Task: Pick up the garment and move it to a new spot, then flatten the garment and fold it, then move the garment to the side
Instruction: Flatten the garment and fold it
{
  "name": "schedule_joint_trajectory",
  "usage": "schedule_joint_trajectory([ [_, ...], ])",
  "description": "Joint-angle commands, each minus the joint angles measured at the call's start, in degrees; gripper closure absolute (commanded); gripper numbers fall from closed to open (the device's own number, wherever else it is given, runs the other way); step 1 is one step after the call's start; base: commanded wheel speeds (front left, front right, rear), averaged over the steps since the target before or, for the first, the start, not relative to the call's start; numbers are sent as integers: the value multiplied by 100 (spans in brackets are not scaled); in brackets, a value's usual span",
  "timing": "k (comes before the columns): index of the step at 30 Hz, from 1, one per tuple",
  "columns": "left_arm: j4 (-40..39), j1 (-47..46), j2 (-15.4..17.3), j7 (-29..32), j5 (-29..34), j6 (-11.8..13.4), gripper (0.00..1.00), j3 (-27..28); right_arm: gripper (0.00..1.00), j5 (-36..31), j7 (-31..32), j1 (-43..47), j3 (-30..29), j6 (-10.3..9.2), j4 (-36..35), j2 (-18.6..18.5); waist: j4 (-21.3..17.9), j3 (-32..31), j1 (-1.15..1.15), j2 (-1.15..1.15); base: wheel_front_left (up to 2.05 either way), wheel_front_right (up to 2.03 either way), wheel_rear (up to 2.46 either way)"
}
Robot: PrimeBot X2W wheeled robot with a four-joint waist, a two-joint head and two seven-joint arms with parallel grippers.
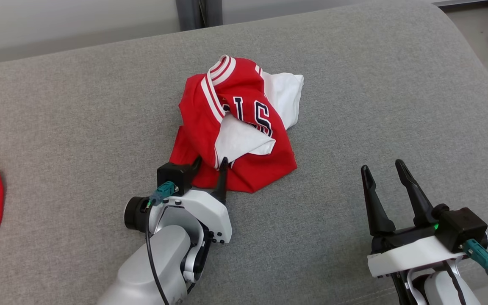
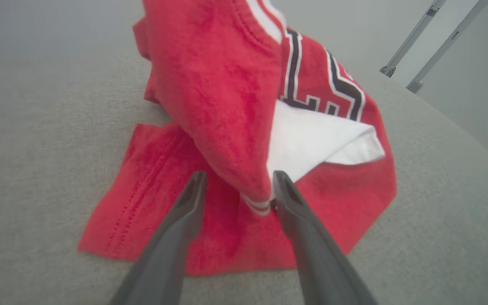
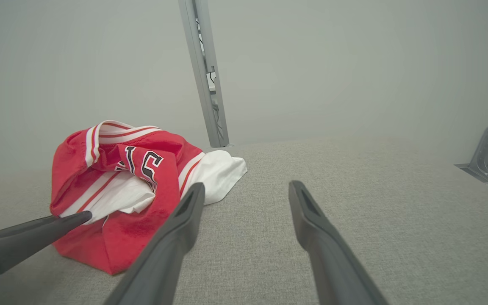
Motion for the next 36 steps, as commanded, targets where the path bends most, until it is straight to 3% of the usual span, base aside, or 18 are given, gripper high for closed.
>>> schedule_joint_trajectory([
  [1, 102, -177, 27, 2, -163, -61, 64, -71, 0, 19, 5, -72, 0, 1, -9, -34, -23, 11, 0, 0, 0, 0, 0],
  [2, 138, -213, 26, 2, -281, -113, 100, -109, 0, 20, 5, -79, 6, 1, -5, -33, -32, 9, 0, 0, 0, 0, 0],
  [9, -54, -388, 28, 2, -906, -591, 100, -214, 0, 13, 5, 35, 33, 2, 62, -33, -58, -216, 0, 0, 0, 0, 0],
  [15, -612, -597, 25, 8, -1955, -915, 100, -469, 0, 52, 5, 155, 122, 1, 128, -33, -109, -573, 0, 0, 0, 0, 0],
  [30, -1286, -2432, 27, 88, -4392, -761, 100, -868, 0, 150, 5, 381, 393, 2, 275, -31, -592, -1133, 0, 0, 0, 0, 0],
  [36, -1175, -3444, 25, -3, -5164, -694, 100, -577, 0, 216, 5, 333, 536, 1, 319, -34, -839, -1160, 0, 0, 0, 0, 0],
])
